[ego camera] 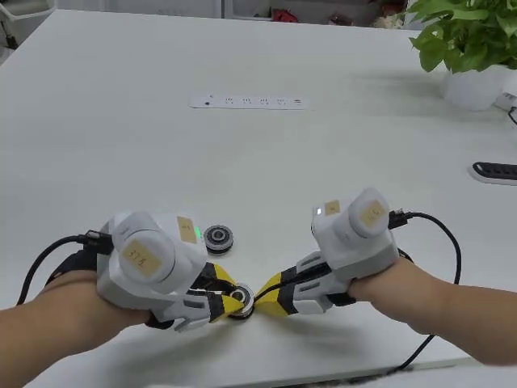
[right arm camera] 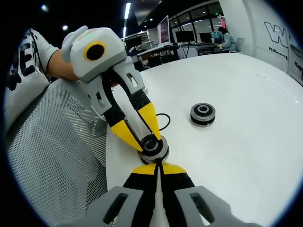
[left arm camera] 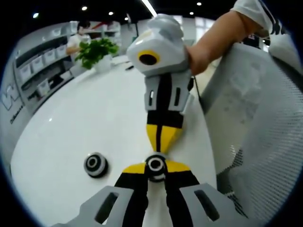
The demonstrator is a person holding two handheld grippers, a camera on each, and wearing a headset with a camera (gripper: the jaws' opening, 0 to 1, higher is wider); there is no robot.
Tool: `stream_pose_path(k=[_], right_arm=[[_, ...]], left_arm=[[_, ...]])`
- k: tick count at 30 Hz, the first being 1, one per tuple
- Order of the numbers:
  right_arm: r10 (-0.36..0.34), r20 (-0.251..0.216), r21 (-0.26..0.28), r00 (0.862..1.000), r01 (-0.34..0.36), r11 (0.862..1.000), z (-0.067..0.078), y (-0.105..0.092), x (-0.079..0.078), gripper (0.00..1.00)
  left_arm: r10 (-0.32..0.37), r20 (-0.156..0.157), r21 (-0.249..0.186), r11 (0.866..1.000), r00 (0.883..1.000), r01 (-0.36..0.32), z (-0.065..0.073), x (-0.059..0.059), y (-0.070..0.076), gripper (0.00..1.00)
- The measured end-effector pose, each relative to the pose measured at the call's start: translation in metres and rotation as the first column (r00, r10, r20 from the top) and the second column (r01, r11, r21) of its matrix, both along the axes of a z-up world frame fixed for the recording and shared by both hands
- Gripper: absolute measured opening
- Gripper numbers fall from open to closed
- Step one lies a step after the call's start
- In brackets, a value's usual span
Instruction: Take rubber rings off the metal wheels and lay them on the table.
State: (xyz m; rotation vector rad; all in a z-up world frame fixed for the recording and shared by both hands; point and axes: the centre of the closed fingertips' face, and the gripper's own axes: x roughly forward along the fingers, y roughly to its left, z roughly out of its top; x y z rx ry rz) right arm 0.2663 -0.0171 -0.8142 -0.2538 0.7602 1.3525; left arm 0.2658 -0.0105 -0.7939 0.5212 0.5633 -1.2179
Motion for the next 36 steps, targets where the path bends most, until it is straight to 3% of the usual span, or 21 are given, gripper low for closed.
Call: stream_pose_path(k=[12, 18, 36], right_arm=[[-0.004, 0.008, -0.016, 1.000, 0.004, 1.000, 0.0000, -0.0002, 0.0002, 0.00], [0.010, 0.034, -0.020, 0.999, -0.009, 1.000, 0.0007, 0.0001, -0.0004, 0.00], [-0.032, -0.039, 0.029, 0.999, 0.033, 0.999, 0.0007, -0.0015, 0.0011, 0.00]], left_arm=[[0.000, 0.003, 0.002, 1.000, 1.000, 0.000, 0.0001, 0.0005, -0.0002, 0.14], [-0.001, 0.006, 0.002, 1.000, 1.000, 0.001, 0.0004, 0.0002, -0.0004, 0.14], [-0.004, 0.011, 0.000, 1.000, 1.000, 0.004, 0.0002, 0.0000, -0.0006, 0.13]])
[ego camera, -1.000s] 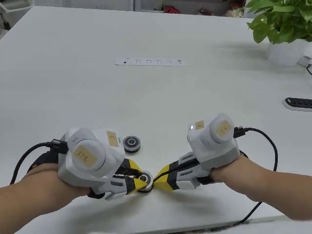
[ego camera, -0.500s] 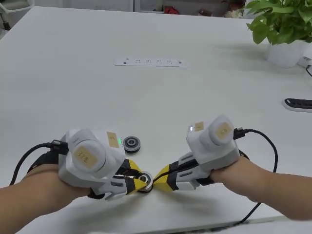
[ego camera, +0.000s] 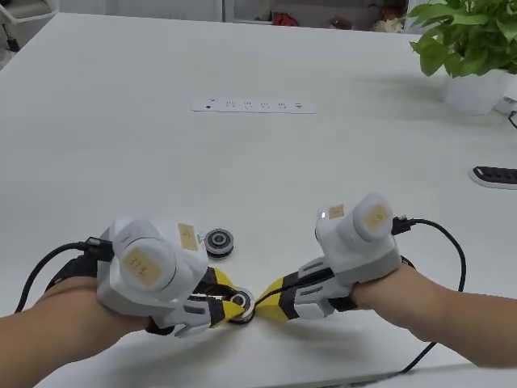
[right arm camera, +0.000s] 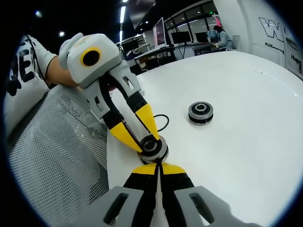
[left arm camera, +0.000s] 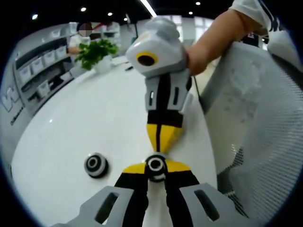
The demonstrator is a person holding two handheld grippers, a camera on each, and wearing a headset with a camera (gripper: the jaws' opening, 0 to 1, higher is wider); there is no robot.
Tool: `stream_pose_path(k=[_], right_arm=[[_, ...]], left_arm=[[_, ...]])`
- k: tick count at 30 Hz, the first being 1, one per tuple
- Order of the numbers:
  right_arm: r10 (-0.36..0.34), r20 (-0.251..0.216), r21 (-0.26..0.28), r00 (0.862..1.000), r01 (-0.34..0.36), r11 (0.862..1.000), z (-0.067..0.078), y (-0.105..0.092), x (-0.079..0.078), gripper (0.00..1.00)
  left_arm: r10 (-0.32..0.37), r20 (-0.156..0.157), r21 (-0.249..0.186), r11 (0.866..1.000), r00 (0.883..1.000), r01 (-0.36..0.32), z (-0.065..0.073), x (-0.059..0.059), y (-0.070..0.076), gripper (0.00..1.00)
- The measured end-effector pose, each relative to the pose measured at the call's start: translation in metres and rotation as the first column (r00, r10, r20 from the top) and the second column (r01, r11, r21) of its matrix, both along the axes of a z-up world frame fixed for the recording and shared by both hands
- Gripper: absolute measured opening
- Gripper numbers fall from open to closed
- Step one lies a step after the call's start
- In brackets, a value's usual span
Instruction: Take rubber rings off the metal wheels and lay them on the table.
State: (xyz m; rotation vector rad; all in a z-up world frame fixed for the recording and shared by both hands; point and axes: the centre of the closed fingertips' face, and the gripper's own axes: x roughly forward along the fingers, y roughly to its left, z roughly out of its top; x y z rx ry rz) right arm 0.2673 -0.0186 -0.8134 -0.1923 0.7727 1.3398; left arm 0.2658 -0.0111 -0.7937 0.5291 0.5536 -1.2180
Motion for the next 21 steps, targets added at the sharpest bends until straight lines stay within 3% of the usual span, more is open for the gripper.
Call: stream_pose_path(k=[14, 21], right_arm=[[-0.045, -0.082, 0.059, 0.996, 0.050, 0.997, 0.006, -0.001, 0.000, 0.00], [-0.089, -0.137, 0.109, 0.987, 0.104, 0.989, 0.012, -0.002, 0.005, 0.00]], left_arm=[[0.000, 0.004, 0.001, 1.000, 1.000, 0.000, -0.001, 0.000, 0.000, 0.13], [0.000, 0.004, 0.001, 1.000, 1.000, 0.000, 0.000, 0.000, 0.001, 0.13]])
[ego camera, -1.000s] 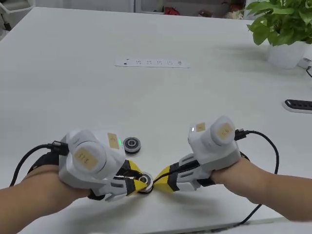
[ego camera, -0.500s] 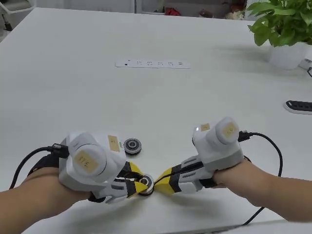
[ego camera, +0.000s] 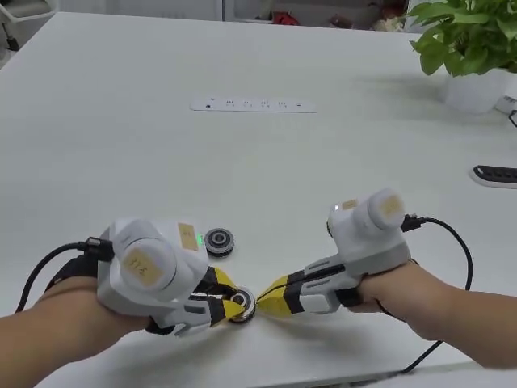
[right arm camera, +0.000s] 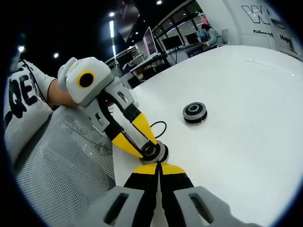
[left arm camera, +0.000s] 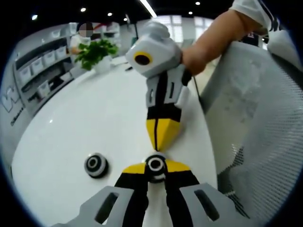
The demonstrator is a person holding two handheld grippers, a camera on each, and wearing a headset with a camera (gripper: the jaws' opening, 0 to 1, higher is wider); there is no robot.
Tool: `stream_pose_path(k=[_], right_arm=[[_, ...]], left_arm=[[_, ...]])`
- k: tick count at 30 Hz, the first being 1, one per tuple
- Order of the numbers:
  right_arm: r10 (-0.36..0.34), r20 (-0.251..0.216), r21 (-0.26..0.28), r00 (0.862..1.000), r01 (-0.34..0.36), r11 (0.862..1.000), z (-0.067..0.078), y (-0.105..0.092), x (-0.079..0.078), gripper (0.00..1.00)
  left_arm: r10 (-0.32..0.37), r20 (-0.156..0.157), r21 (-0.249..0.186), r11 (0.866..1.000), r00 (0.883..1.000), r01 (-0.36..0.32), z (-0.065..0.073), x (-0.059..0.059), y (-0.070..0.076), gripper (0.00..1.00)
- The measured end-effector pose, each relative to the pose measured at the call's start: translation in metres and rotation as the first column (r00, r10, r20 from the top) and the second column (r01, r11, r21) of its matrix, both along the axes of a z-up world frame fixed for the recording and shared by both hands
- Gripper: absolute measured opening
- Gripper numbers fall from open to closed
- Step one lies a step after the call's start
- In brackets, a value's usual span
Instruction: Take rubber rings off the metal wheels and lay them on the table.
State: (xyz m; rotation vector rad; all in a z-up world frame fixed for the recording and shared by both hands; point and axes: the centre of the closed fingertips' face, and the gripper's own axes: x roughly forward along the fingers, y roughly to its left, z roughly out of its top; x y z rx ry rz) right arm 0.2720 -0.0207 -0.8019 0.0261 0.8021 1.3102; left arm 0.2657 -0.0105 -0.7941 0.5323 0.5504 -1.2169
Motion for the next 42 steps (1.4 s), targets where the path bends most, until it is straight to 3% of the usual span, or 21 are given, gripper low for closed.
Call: stream_pose_path(k=[6, 9, 14, 19, 28, 35, 42], right_arm=[[0.008, 0.028, 0.003, 1.000, -0.008, 1.000, 0.001, 0.003, 0.000, 0.00], [0.026, 0.066, -0.034, 0.997, -0.024, 0.999, -0.003, 0.002, -0.001, 0.00], [0.055, 0.094, -0.042, 0.994, -0.051, 0.998, -0.004, 0.002, -0.003, 0.01], [0.088, 0.115, -0.055, 0.989, -0.082, 0.995, -0.006, 0.003, -0.007, 0.14], [0.130, 0.169, -0.059, 0.977, -0.122, 0.991, -0.005, 0.011, -0.011, 0.18], [0.164, 0.232, -0.090, 0.959, -0.147, 0.985, -0.006, 0.016, -0.010, 0.22], [0.175, 0.234, -0.098, 0.956, -0.156, 0.983, -0.007, 0.012, -0.009, 0.18]], left_arm=[[0.000, 0.000, 0.000, 1.000, 1.000, 0.000, 0.000, 0.000, 0.000, 0.13], [0.000, 0.000, 0.001, 1.000, 1.000, 0.000, 0.000, 0.000, 0.000, 0.13], [0.001, 0.000, 0.000, 1.000, 1.000, -0.001, 0.000, 0.000, 0.000, 0.13], [0.002, -0.001, 0.000, 1.000, 1.000, -0.002, 0.001, 0.000, 0.000, 0.13], [0.003, 0.000, 0.000, 1.000, 1.000, -0.003, 0.001, -0.001, 0.000, 0.13], [0.003, 0.000, -0.001, 1.000, 1.000, -0.003, 0.000, 0.000, 0.000, 0.13], [0.004, -0.001, -0.004, 1.000, 1.000, -0.004, 0.000, 0.000, 0.000, 0.13]])
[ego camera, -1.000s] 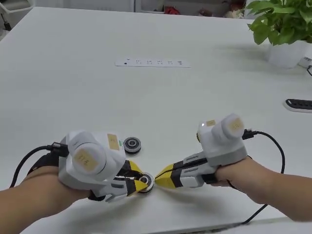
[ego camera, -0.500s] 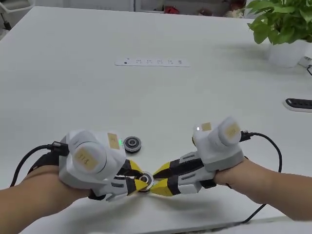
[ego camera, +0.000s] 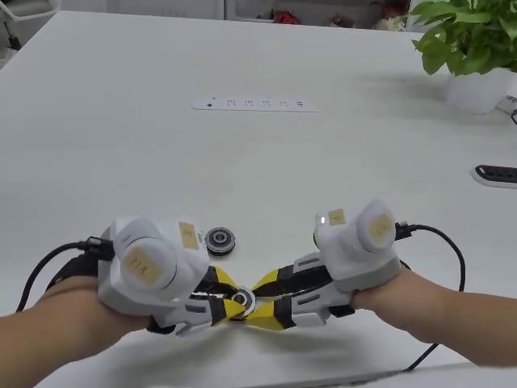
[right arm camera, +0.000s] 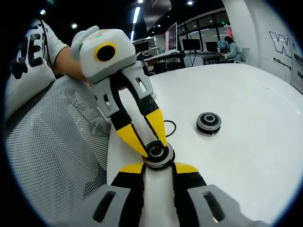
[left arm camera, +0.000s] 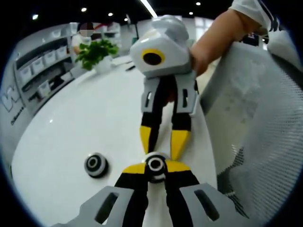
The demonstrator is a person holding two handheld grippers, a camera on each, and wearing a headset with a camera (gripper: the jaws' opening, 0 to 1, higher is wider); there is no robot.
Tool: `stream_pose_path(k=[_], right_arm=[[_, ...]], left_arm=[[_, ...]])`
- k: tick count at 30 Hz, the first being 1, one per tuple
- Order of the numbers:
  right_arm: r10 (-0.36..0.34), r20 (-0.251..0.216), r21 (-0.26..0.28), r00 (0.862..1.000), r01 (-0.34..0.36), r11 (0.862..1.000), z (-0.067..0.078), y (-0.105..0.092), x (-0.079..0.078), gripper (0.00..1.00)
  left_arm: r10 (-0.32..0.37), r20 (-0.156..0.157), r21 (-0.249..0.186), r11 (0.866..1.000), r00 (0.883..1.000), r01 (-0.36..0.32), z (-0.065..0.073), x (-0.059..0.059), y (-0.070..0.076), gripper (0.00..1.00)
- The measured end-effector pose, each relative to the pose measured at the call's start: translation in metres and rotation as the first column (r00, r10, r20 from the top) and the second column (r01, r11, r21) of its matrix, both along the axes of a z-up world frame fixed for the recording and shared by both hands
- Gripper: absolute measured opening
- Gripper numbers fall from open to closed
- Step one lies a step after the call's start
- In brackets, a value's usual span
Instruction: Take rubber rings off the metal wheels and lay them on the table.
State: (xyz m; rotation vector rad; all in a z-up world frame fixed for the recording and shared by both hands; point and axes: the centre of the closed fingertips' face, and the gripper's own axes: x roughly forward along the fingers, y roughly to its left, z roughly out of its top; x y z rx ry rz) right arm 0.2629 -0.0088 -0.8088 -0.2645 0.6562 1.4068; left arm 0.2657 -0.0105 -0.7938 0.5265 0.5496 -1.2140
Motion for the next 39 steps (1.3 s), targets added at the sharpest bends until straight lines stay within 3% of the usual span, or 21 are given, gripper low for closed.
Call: stream_pose_path(k=[11, 16, 23, 29, 33, 35, 39], right_arm=[[-0.005, -0.013, -0.004, 1.000, 0.004, 1.000, -0.0011, -0.0029, 0.0000, 0.13], [-0.005, -0.020, 0.000, 1.000, 0.005, 1.000, 0.0003, -0.0050, -0.0001, 0.05], [-0.018, -0.044, 0.007, 0.999, 0.018, 1.000, 0.0002, -0.0054, -0.0003, 0.04], [-0.029, -0.059, 0.007, 0.998, 0.030, 1.000, 0.0002, -0.0057, -0.0001, 0.05], [-0.030, -0.035, 0.003, 0.999, 0.030, 1.000, 0.0008, -0.0059, 0.0012, 0.12], [-0.032, -0.039, 0.027, 0.999, 0.033, 0.999, 0.0055, -0.0027, 0.0002, 0.15], [-0.028, -0.034, 0.021, 0.999, 0.029, 0.999, 0.0046, -0.0027, -0.0004, 0.16]], left_arm=[[0.009, -0.004, -0.003, 1.000, 1.000, -0.009, -0.0007, 0.0010, 0.0006, 0.13], [0.014, -0.006, -0.004, 1.000, 1.000, -0.014, -0.0005, 0.0013, 0.0014, 0.13], [0.018, -0.006, -0.004, 1.000, 1.000, -0.018, -0.0003, 0.0010, 0.0010, 0.13], [0.013, -0.006, -0.002, 1.000, 1.000, -0.013, -0.0002, 0.0010, 0.0008, 0.13], [0.012, -0.005, -0.002, 1.000, 1.000, -0.012, -0.0001, 0.0009, 0.0007, 0.13], [0.013, -0.006, -0.003, 1.000, 1.000, -0.013, 0.0000, 0.0008, 0.0007, 0.13], [0.013, -0.006, -0.004, 1.000, 1.000, -0.013, -0.0001, 0.0008, 0.0006, 0.13]])
